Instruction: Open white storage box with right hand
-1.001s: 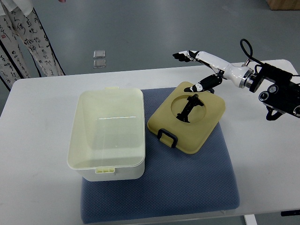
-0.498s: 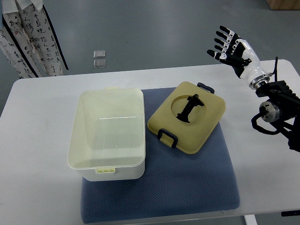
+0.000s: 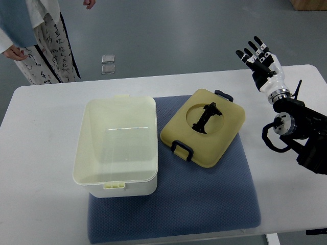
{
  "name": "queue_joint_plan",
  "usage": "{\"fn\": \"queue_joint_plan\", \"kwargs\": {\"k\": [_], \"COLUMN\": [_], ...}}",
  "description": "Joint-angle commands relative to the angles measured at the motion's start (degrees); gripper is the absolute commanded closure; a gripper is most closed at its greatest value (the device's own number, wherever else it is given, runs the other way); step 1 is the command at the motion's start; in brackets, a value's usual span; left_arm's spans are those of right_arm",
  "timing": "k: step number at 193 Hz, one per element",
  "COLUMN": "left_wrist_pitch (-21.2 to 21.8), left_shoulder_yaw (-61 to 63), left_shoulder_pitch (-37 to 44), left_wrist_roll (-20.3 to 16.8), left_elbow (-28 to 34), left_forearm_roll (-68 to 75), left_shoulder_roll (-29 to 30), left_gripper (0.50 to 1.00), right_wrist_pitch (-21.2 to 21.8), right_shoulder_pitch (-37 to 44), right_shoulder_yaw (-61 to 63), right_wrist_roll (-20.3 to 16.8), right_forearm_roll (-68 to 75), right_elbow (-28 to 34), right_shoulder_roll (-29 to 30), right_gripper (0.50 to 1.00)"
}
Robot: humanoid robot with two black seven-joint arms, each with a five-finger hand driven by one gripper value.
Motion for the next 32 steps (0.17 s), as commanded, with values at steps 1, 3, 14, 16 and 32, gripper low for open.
{"fn": "queue_joint_plan", "kwargs": {"k": [1,3,14,16,32], "left_wrist_pitch": [-0.05,0.04,-0.05,0.04,0.04], "left_shoulder_yaw": [0.01,0.01,0.01,0.01,0.01], "left_shoulder_pitch": [0.00,0.00,0.00,0.00,0.00], "left_wrist_roll": [0.00,-0.08,0.01,0.01,0.01], "left_elbow": [0.01,0.01,0.01,0.01,0.01], "left_forearm_roll": [0.00,0.00,0.00,0.00,0.00], "left_shoulder_roll": [0.00,0.00,0.00,0.00,0.00], "left_gripper": [0.500,0.500,0.500,0.500,0.500], "right_wrist_pitch": [-0.40,-0.40,-0.23,-0.23,-0.05], "right_shoulder_pitch": [-0.92,-1.01,-1.18,-1.18,-1.27], "right_shoulder_yaw": [0.19,0.19,0.19,0.19,0.10], "right_wrist_roll": [0.12,0.12,0.12,0.12,0.64], "right_forearm_roll": [-0.01,-0.01,-0.01,-0.01,-0.18], "right_elbow": [-0.09,-0.09,-0.09,-0.09,-0.09], "right_shoulder_roll": [0.70,0.70,0.70,0.70,0.79], "right_gripper": [0.570,0.570,0.570,0.570,0.570]}}
